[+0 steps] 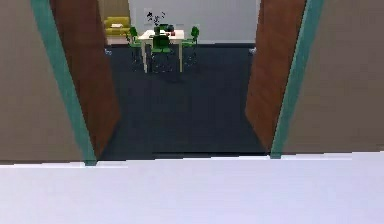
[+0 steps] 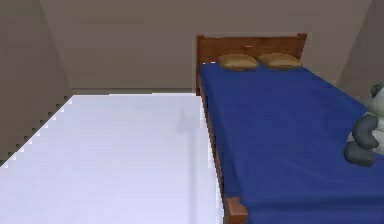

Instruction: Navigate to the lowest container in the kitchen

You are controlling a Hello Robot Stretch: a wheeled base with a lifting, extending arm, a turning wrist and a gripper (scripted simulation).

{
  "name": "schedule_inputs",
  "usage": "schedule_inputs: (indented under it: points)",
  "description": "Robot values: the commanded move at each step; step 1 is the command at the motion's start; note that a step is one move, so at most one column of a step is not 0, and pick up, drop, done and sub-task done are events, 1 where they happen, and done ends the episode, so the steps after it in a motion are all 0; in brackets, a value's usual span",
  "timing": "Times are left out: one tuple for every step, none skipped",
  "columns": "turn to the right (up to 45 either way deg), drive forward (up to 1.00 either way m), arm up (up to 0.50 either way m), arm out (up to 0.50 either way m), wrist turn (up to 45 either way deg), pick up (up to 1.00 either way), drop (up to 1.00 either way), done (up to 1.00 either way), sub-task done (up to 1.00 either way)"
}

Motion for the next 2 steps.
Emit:
schedule_inputs:
  points:
    - [-3.0, 0.0, 0.0, 0.0, 0.0, 0.0, 0.0, 0.0, 0.0]
    - [0.0, 1.0, 0.0, 0.0, 0.0, 0.0, 0.0, 0.0, 0.0]
